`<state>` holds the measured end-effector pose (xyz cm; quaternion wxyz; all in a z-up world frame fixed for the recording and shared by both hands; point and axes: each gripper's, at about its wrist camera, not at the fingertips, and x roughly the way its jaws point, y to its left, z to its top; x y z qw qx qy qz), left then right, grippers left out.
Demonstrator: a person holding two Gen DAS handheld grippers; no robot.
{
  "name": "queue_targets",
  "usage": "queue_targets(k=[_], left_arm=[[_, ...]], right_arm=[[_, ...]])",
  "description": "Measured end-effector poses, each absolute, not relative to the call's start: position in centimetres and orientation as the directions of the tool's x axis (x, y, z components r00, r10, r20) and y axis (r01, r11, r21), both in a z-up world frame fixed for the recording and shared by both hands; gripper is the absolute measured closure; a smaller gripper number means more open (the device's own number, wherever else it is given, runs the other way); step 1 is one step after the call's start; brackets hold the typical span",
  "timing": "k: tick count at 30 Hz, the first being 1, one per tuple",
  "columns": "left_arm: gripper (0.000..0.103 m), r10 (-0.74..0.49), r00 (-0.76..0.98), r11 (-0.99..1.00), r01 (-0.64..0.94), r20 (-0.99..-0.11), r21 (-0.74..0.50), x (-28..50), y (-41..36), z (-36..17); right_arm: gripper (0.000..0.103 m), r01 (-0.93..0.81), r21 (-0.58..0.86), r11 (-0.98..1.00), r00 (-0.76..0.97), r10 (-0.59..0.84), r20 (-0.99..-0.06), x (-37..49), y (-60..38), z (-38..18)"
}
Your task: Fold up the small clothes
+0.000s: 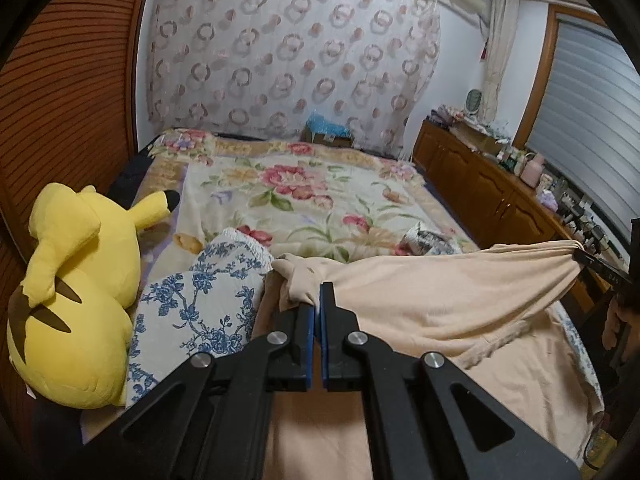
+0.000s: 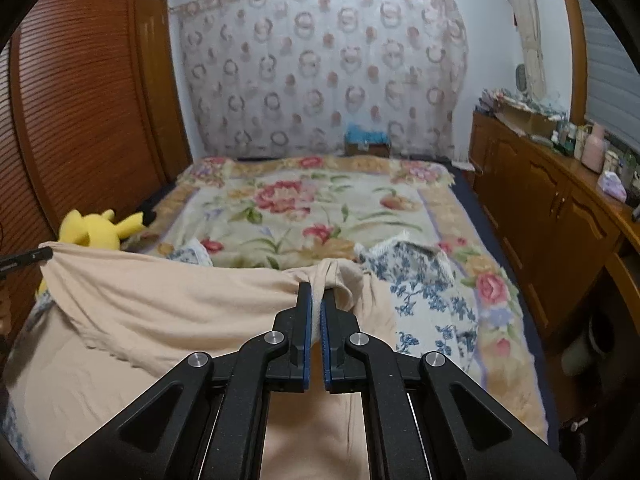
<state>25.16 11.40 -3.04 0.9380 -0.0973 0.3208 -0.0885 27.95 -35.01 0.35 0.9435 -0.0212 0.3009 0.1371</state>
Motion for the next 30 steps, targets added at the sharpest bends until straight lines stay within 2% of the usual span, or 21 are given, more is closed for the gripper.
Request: queue_targets(k=[12,30], left_arm=[[0.103,-0.235,0.813,0.963,0.120,-0.533,-0.241,16.7,12.3,-1.6],[0.103,-0.215,0.814,0.970,0.113,-0.539,-0.217,6.5,13.1,-4.2]], right_arm=[[0.102,-0.305,0.004,0.952,0.813,0.262,-0.520,18.7,-36.3,3.7],[0.102,-0.307,-0.030,0.951,0.800,0.241,-0.550,6.8,-37.0,1.3]])
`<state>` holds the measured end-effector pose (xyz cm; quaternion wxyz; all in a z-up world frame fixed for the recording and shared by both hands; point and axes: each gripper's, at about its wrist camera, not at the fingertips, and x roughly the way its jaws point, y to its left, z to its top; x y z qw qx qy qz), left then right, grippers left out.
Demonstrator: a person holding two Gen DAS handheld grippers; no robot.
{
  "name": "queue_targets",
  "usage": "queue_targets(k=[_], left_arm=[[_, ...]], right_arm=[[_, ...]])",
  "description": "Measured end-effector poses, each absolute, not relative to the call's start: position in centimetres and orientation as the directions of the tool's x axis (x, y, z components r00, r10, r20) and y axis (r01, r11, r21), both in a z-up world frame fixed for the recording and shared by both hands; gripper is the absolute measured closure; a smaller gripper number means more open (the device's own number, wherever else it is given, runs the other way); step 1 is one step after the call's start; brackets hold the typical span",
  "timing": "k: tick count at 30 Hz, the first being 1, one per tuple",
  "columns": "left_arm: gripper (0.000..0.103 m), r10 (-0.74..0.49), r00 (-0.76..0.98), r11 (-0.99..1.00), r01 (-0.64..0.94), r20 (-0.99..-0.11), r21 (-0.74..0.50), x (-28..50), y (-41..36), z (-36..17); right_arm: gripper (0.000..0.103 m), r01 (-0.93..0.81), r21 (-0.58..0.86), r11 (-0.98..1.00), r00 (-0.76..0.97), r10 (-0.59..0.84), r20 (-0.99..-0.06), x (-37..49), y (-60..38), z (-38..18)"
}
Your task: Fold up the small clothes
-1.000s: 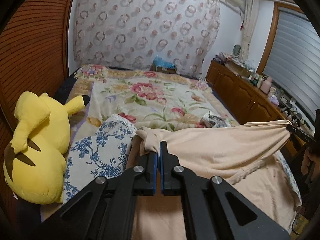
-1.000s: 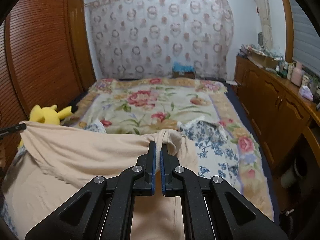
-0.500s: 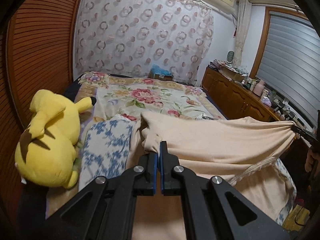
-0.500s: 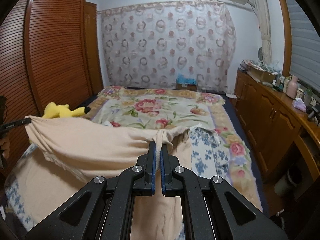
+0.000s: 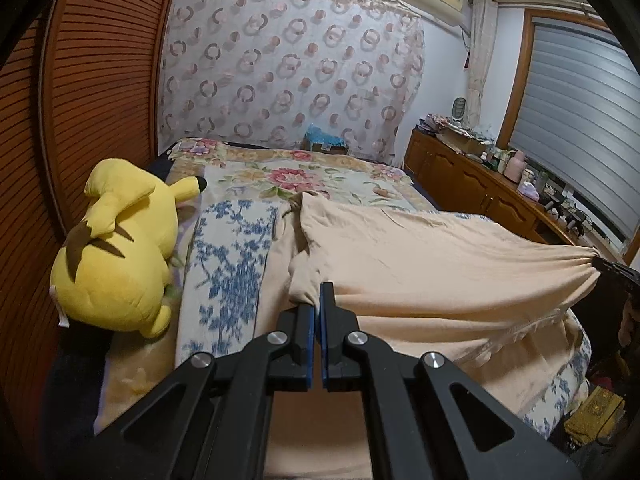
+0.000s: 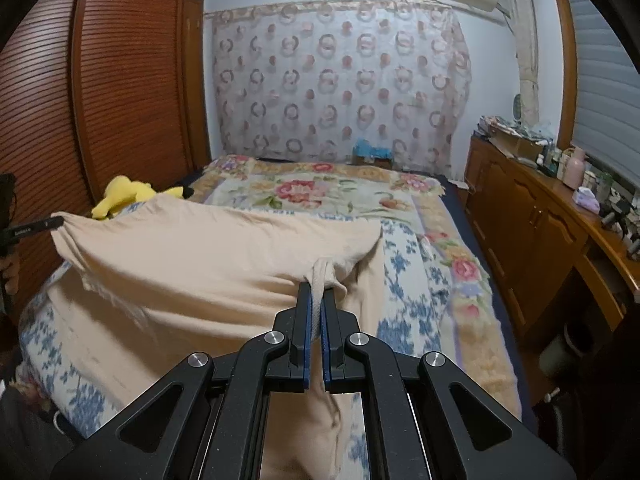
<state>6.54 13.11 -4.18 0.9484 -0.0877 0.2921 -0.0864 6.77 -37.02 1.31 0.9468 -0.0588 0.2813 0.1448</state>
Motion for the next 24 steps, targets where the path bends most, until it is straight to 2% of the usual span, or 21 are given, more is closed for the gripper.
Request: queue_targets(k=[4,14,15,17,19,20,22,24], left_arm=[[0.103,-0.215,0.804,0.970,0.109,-0.555,-0.218,4.6,12.9,-5.1],[0.103,-0.209,0.711,0.975,0.101,-0.671,-0.197,3.8,12.0,-9.6],[0.101,-0.208,0.709,0.976,0.103,-0.674,-0.192,3.7,11.9,-9.6],[0.095,-0.193,0.713,0.980,0.100,-0.674,-0.175,3.3,11.9,-9.4],[0.078,-0.186,0.722,0.981,0.100,-0.667,-0.165,2.9,12.0,-9.0],[0.073,-0.183,0.728,0.982,0.101,-0.660,-0.162,2.7,12.0,-8.6],[0.060,-0.176,0.742,0.983,0.102,-0.647,-0.150,2.5,12.0,-8.0],[0.053,-0.165,0.747,0.985,0.098,-0.644,-0.139,2.7,12.2,-7.8]], right_arm=[[0.102,-0.307,-0.028,0.951,0.786,0.237,-0.571,4.5,-37.3,0.2],[0.102,-0.285,-0.005,0.958,0.666,0.194,-0.720,3.5,-38.4,-6.8],[0.097,-0.278,-0.013,0.960,0.665,0.183,-0.725,3.4,-38.5,-7.0],[0.090,-0.249,-0.053,0.967,0.684,0.137,-0.716,3.2,-39.0,-6.7],[0.078,-0.241,-0.043,0.969,0.698,0.143,-0.701,3.0,-39.5,-6.2],[0.074,-0.238,-0.040,0.970,0.706,0.145,-0.693,3.1,-39.6,-5.8],[0.057,-0.234,-0.053,0.971,0.723,0.137,-0.677,3.2,-39.4,-5.3],[0.054,-0.242,-0.058,0.969,0.733,0.143,-0.665,3.6,-38.7,-5.1]])
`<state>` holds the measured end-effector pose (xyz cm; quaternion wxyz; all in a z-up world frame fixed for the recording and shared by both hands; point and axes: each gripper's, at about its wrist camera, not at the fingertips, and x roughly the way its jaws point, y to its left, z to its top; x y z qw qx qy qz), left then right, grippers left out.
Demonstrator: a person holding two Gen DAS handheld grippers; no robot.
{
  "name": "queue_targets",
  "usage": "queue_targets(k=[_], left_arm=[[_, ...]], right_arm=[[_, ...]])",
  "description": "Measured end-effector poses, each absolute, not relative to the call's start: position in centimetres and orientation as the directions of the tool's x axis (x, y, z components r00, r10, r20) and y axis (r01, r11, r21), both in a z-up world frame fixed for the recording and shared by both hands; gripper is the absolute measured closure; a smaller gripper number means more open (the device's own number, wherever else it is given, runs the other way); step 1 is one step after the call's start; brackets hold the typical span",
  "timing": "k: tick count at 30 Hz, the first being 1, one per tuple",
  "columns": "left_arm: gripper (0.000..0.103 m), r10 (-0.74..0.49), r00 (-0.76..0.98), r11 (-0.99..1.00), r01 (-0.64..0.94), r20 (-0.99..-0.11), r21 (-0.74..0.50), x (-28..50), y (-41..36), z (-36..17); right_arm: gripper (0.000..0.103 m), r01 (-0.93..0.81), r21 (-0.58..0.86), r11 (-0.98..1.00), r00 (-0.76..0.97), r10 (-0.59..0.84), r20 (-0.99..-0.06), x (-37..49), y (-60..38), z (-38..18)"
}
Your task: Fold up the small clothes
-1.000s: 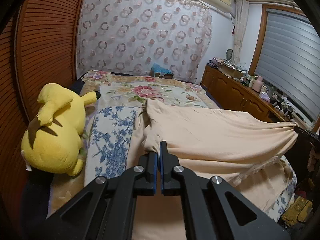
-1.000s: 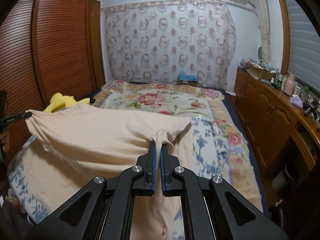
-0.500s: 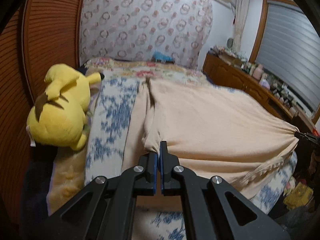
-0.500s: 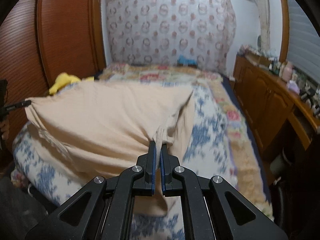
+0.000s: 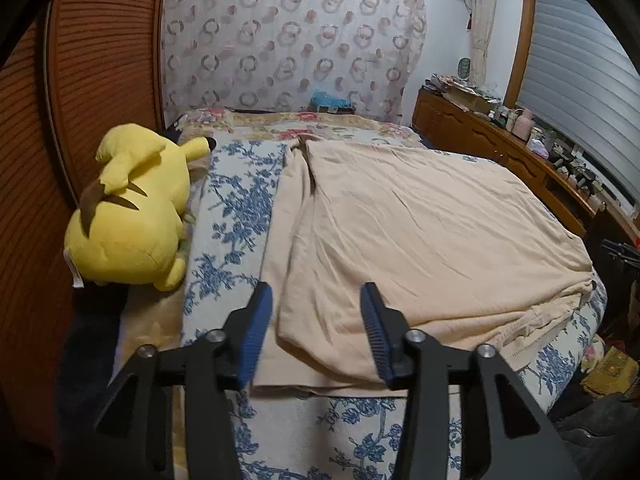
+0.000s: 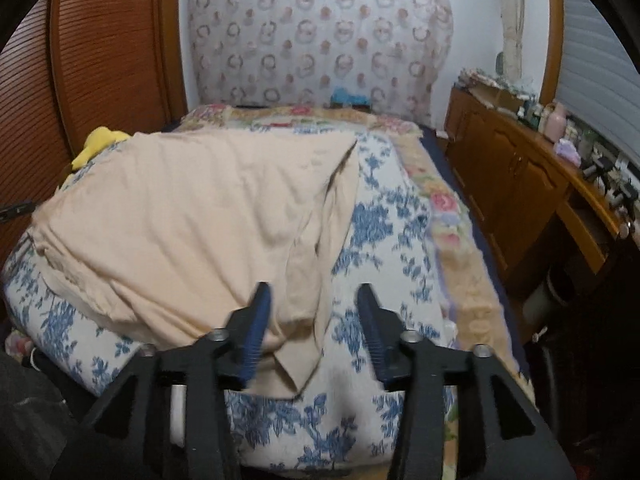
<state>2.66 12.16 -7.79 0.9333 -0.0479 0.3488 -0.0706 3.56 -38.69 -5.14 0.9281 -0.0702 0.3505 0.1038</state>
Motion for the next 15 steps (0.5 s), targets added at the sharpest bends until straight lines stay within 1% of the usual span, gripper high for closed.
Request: queue_targets(k=[1,3,10,15], left_arm=[[0.050,-0.164,0.745,0.986,0.097,-0.646,-0.138,2.8,12.2,-7.8],[0.049,-0.160,0.737,0.986,0.094,-0.657,-0.134,3.2,12.1,-8.2],[0.048,-0.088,0.709,0.996,0.043,-0.700,-0.081,4.0,11.9,-10.2],[0.048,-0.077,0.701,0.996,0.025,-0.709,-0.084,4.1,12.4,-10.9]], right_arm=[[0.053,-0.245,-0.057,0.968,0.734,0.147,-0.663,3.8,-38.3,-5.2],[0.052,-0.261,-0.051,0.964,0.732,0.163,-0.662,4.4,-37.4,-5.5],[0.052,-0.323,-0.025,0.946,0.688,0.217,-0.692,6.6,-34.2,-7.9],[0.052,-0.337,-0.027,0.941,0.660,0.216,-0.719,7.3,-33.0,-9.3]])
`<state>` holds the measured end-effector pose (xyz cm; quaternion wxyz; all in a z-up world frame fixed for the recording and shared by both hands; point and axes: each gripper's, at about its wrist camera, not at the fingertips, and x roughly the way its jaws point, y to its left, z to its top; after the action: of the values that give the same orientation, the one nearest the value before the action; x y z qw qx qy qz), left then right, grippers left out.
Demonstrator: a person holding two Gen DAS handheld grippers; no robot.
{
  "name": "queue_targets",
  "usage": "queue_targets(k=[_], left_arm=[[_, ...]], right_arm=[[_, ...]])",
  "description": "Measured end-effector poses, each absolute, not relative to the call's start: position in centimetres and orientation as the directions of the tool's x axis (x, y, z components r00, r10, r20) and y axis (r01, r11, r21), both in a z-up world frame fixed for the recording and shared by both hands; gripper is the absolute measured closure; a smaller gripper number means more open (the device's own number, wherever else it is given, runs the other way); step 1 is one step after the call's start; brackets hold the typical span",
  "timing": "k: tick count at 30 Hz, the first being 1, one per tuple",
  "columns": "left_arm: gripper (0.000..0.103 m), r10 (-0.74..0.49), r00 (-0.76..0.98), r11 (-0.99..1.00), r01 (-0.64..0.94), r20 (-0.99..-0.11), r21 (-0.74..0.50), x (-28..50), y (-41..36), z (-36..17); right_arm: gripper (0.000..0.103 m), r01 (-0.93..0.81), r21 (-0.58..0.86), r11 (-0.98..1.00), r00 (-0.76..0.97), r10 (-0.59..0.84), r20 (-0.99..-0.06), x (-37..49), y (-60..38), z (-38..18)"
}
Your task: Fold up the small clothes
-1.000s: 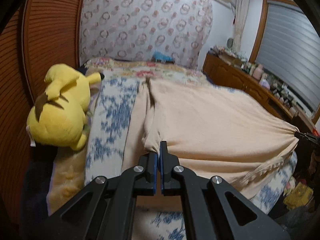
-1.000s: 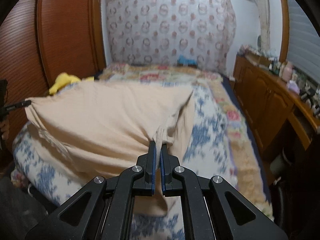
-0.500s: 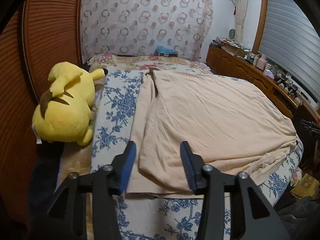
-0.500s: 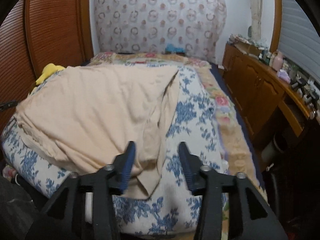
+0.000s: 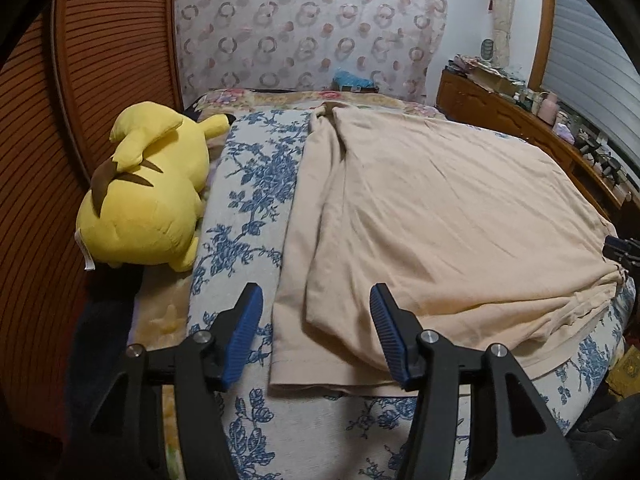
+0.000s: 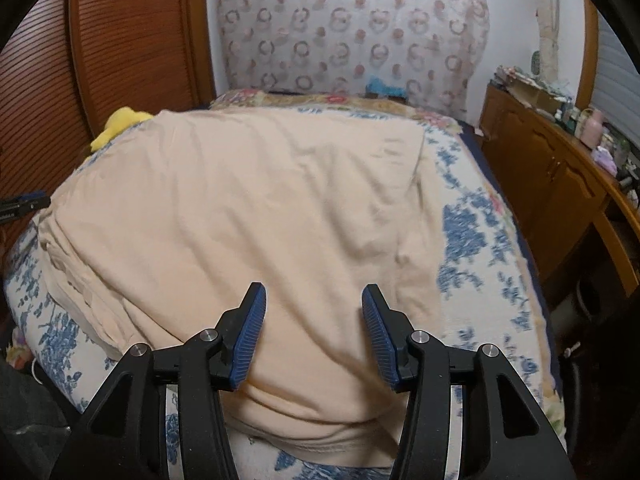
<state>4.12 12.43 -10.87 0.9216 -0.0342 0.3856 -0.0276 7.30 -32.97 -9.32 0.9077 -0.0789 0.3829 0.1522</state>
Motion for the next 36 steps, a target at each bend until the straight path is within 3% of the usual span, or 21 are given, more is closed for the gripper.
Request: queue_targets(k=[8,13,21,26,28,36], left_arm=[[0.048,-0.071,0.687,0.997,0.025,-0.723,-0.074,4.2,12.3,-11.4],[0.048,-0.073,0.679,0.997,0.027,-0.730,-0.075,4.3,12.2,-11.7],[0.048,-0.098,0.673,0.995,0.056,-0.733,-0.081,4.1,11.9,-12.0],[0.074,-0.122,0.674,0.993,0.088,-0.729,-0.085,4.0,11.4,-11.8],[0.097,-0.145,0.667,0.989,0.100,-0.731,-0.105,4.2,11.3,-11.7],[0.101,-0.252,0.740,0.968,0.202,-0.623,-0.151,3.4,8.7,-7.2]], right_arm=[[0.050,-0.336,-0.042,0.941,0.652,0.200,-0.732,7.4,-32.6,-10.6],[0.041,-0.322,-0.046,0.946,0.664,0.191,-0.723,6.9,-32.9,-10.8],[0.036,-0.317,-0.037,0.948,0.677,0.199,-0.709,6.9,-33.3,-11.0],[0.035,-0.316,-0.031,0.948,0.685,0.205,-0.700,6.8,-33.6,-11.2],[0.035,-0.315,-0.030,0.949,0.687,0.206,-0.697,6.7,-33.7,-11.2],[0.035,-0.323,-0.030,0.946,0.677,0.209,-0.706,6.5,-33.9,-11.1]])
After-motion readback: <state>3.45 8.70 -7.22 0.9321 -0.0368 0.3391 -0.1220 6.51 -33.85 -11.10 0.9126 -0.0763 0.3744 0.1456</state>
